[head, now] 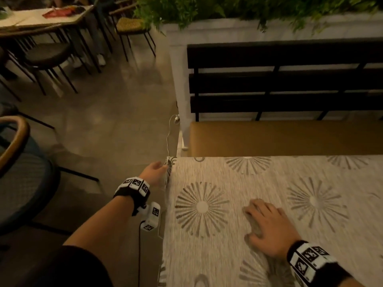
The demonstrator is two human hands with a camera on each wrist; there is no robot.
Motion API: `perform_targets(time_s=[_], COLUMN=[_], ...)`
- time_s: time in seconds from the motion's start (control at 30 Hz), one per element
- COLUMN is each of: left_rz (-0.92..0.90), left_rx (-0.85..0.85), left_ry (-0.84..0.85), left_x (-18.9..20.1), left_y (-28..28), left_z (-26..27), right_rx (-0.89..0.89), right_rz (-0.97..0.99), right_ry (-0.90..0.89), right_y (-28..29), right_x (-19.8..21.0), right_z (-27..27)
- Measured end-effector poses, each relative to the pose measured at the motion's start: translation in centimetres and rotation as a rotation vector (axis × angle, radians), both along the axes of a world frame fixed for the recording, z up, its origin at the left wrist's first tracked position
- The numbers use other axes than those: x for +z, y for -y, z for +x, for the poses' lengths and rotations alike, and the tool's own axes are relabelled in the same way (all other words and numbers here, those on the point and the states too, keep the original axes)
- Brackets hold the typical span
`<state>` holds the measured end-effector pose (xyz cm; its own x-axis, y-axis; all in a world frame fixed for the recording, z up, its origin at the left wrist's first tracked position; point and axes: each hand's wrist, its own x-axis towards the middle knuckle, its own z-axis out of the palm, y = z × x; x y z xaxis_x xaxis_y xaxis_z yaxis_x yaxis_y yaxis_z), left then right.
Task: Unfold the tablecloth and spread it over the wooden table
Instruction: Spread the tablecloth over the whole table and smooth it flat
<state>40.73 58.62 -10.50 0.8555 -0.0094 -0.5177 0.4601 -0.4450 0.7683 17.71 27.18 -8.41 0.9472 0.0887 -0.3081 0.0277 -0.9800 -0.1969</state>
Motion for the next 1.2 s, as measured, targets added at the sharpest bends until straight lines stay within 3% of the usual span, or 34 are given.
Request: perform_targets(time_s=[0.1,0.3,0.4,0.53,0.6,0.77,0.83,0.93,1.07,1.2], left_rz=[-0.096,0.008,0.085,0.017,0.017,0.336,0.380,0.375,0.256,0.397], left_rx=[-0.010,0.054,-0.012,0.013,0.034,-0.238,-0.260,-0.198,0.051,-0.164], left_ry=[-0.031,0.101,0.121,0.035,0.077,0.186,0.232,0.280,0.250,0.298], left_x=[-1.2,-2.6,-2.4,-1.7,-1.4,-1.1,-1.1,-1.3,-2.1,-2.3], left_y=[0.6,1.5,0.8,-0.7,-1.2,-1.4,-1.2,-1.1,-1.6,-2.3], left_z=[1.0,3.2,3.6,4.8,5.2,4.7,4.5,4.7,5.1,4.0], right_rx=[-0.001,0.010,-0.003,-0.028,-0.040,-0.044,-0.029,-0.018,-0.023,-0.030], right_rz=[-0.043,-0.087,-0.124,-0.120,-0.122,-0.130,-0.123,-0.107,-0.113,-0.089], right_ry=[-0.011,0.065,0.086,0.067,0.049,0.037,0.050,0.060,0.055,0.048], right_y=[0.0,-0.3,-0.5,-0.8,-0.9,-0.9,-0.9,-1.0,-0.9,-0.9], right_x=[-0.2,-0.5,-0.7,-0.6,-0.6,-0.5,-0.5,-0.4,-0.6,-0.7], right_z=[-0.1,0.2,0.1,0.1,0.1,0.1,0.2,0.1,0.2,0.2])
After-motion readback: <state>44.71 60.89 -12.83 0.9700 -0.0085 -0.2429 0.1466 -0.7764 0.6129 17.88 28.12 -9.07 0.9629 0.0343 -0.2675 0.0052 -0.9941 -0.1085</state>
